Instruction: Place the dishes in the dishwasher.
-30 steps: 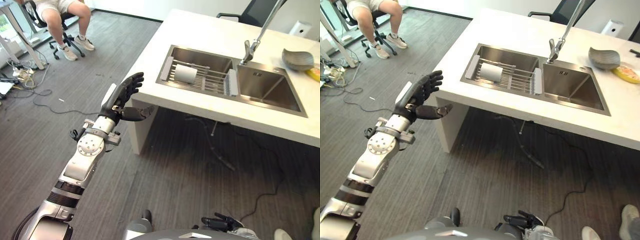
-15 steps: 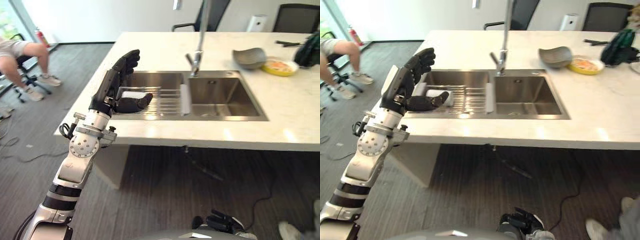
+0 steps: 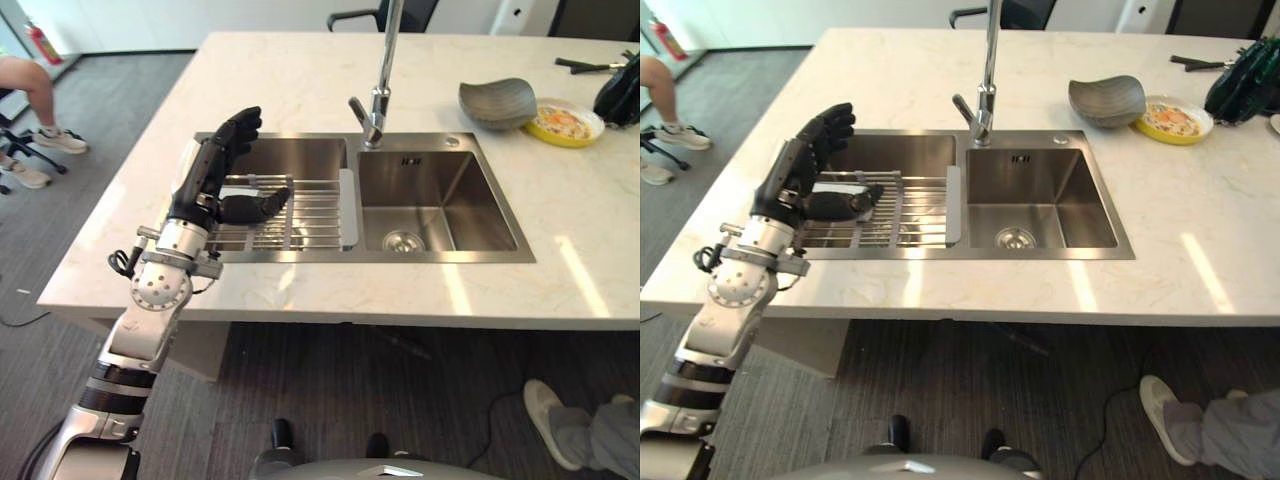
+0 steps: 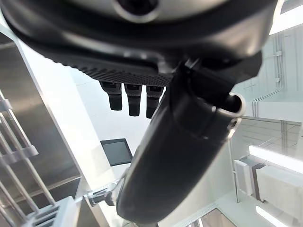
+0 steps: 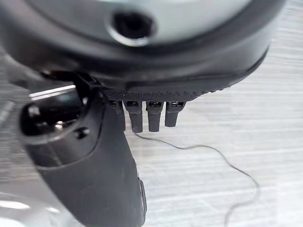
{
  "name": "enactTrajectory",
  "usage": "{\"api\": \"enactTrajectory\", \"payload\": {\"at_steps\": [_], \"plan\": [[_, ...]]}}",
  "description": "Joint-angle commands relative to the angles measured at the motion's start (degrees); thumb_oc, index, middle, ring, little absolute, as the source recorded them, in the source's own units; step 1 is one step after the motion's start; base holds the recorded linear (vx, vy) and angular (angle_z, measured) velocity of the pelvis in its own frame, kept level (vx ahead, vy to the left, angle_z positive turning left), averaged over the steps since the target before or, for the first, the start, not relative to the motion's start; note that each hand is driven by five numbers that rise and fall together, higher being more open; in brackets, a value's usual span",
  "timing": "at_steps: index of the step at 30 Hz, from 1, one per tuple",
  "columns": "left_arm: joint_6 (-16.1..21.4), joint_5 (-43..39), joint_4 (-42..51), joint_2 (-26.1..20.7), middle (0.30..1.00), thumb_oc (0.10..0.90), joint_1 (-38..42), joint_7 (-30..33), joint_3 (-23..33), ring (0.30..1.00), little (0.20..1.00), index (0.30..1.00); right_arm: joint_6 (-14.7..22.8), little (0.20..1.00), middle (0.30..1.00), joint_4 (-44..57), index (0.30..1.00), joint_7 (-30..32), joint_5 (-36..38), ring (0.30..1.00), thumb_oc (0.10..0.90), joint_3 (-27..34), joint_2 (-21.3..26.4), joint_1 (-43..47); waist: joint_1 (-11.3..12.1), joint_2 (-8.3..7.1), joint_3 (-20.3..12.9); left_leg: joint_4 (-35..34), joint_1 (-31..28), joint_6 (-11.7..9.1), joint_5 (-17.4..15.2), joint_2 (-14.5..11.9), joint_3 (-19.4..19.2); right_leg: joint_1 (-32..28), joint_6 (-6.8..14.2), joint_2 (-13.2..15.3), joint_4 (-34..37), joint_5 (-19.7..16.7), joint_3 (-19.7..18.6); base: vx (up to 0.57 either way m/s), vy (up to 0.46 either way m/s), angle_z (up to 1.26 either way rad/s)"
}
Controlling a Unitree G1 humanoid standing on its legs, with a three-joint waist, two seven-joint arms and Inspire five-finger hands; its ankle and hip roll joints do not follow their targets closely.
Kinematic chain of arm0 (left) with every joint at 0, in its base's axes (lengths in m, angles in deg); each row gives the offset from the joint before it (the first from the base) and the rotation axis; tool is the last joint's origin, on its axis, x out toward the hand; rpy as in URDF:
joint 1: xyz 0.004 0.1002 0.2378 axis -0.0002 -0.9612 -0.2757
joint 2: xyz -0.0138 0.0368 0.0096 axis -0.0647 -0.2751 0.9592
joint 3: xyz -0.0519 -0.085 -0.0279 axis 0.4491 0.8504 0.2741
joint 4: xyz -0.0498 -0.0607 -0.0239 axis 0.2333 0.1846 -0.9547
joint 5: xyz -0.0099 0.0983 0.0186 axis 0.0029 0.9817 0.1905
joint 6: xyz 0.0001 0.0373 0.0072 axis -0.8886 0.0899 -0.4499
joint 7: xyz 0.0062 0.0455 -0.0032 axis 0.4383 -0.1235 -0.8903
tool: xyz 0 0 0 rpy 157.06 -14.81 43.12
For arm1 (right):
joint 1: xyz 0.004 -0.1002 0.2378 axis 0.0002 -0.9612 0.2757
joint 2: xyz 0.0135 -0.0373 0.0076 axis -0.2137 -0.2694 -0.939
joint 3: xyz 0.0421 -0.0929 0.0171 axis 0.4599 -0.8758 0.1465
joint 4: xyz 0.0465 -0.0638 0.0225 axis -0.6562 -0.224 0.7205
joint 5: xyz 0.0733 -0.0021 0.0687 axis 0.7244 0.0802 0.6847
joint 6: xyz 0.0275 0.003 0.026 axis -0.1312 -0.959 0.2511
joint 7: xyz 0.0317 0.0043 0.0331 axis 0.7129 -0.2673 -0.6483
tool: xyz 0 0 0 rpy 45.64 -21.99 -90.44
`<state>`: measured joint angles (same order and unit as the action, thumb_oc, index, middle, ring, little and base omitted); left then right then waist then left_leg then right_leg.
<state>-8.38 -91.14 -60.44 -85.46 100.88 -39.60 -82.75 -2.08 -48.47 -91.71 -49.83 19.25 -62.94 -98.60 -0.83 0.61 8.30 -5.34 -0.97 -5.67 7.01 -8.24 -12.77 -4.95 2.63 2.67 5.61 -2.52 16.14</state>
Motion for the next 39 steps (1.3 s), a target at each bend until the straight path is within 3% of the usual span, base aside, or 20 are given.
{"api": "enactTrajectory", "payload": {"at_steps": [1,8,14,17,18,19,20,22,27,36,39], "plan": [[4.6,-2.4,0.9,-4.3,0.900,0.800,7.1,2.1,5.8,0.900,0.900,0.900,0.5,0.900,0.900,2.1,0.900,-1.9,-1.4,0.900,0.800,-2.9,-2.2,-2.4,-0.5,-1.12,-2.3,0.5,1.4,-2.4,-0.9,0.5,-0.9,1.0,7.1,2.8,-1.2,3.5,0.9,0.06,0.126,-0.29],[4.1,1.2,-1.2,-8.7,0.900,0.800,8.1,1.9,5.0,0.900,0.900,0.900,0.0,0.900,0.900,0.1,0.900,-2.7,-0.3,0.900,0.800,-2.0,-1.9,-1.2,0.1,-0.96,-3.5,0.3,0.1,-1.1,-3.1,2.4,-1.2,0.8,8.5,4.8,-2.1,3.0,1.5,0.06,0.113,-0.02],[2.3,16.8,-2.0,-18.8,0.900,0.800,10.3,-0.5,1.7,0.900,0.900,0.900,0.0,0.900,0.900,0.2,0.900,-4.8,0.0,0.900,0.800,-1.0,-0.8,-2.8,-0.1,-1.33,-4.2,0.3,-0.5,-0.4,-4.3,3.4,-1.6,0.7,9.1,5.8,-2.9,2.9,1.4,0.03,0.044,-0.02],[2.0,22.6,-3.0,-20.9,0.900,0.800,12.7,-0.5,-0.4,0.900,0.900,0.900,0.1,0.900,0.900,0.0,0.900,-5.4,-0.6,0.900,0.800,-1.3,-0.2,-3.1,-0.1,-1.52,-4.4,0.3,-0.7,-0.3,-4.6,3.7,-1.7,0.6,9.3,6.0,-2.7,2.8,1.5,0.05,0.020,-0.01],[3.4,24.6,-1.9,-19.5,0.900,0.800,13.6,-1.9,-2.0,0.900,0.900,0.900,1.2,0.900,0.900,-0.5,0.900,-3.6,-1.3,0.900,0.800,-0.3,2.5,0.2,0.3,-1.87,-4.8,0.3,-1.0,-0.3,-4.9,3.8,-1.4,0.0,9.4,6.1,-2.4,3.0,1.9,0.07,-0.002,-0.01],[3.1,27.9,-1.2,-18.5,0.900,0.800,13.3,0.1,-1.9,0.900,0.900,0.900,2.8,0.900,0.900,-0.2,0.900,-2.5,-0.9,0.900,0.800,-0.6,0.9,0.6,0.9,-1.83,-4.9,0.3,-0.8,-0.1,-4.8,3.9,-1.0,-0.1,9.3,6.2,-2.2,2.9,2.2,0.09,0.001,0.04],[1.4,31.6,-2.0,-16.2,0.900,0.800,12.5,2.6,-2.9,0.900,0.900,0.900,2.2,0.900,0.900,0.9,0.900,-2.2,0.7,0.900,0.800,-1.7,-1.5,1.2,1.2,-1.83,-5.2,0.3,-1.0,0.2,-5.2,4.1,-0.7,-0.5,9.4,6.4,-2.0,3.0,2.6,0.07,0.022,0.09],[0.6,33.0,-5.0,-14.2,0.900,0.800,16.0,1.7,-7.4,0.900,0.900,0.900,1.1,0.900,0.900,1.9,0.900,-2.0,2.8,0.900,0.800,-2.3,-3.5,3.2,1.1,-1.39,-5.6,0.3,-1.1,0.4,-5.4,4.2,-0.8,-0.5,9.5,6.6,-1.9,3.0,2.7,0.06,0.045,0.09],[-0.9,37.0,-11.0,-13.9,0.900,0.800,21.2,0.8,-13.0,0.900,0.900,0.900,1.5,0.900,0.900,3.3,0.900,-1.0,2.2,0.900,0.800,-1.7,-1.7,3.9,0.6,-1.24,-5.9,0.3,-1.1,0.6,-5.7,4.2,-1.0,-0.4,9.6,6.6,-1.7,2.9,2.7,0.02,0.018,-0.01],[-4.6,43.3,-19.3,-10.9,0.900,0.800,24.5,2.8,-16.4,0.900,0.900,0.900,2.2,0.900,0.900,8.6,0.900,1.0,-1.9,0.900,0.800,-2.6,2.3,5.2,0.3,-1.77,-5.6,0.3,-0.8,0.9,-6.0,4.2,-1.2,0.1,9.8,6.5,-1.1,2.4,2.4,0.00,0.005,-0.02],[-6.8,48.9,-24.0,-9.8,0.900,0.800,27.0,4.7,-19.0,0.900,0.900,0.900,2.3,0.900,0.900,10.4,0.900,1.2,-2.6,0.900,0.800,-3.8,2.7,6.2,0.3,-2.12,-5.6,0.3,-0.5,0.9,-6.0,4.1,-1.2,0.3,9.8,6.4,-0.9,2.5,2.6,0.00,0.000,0.00]]}}
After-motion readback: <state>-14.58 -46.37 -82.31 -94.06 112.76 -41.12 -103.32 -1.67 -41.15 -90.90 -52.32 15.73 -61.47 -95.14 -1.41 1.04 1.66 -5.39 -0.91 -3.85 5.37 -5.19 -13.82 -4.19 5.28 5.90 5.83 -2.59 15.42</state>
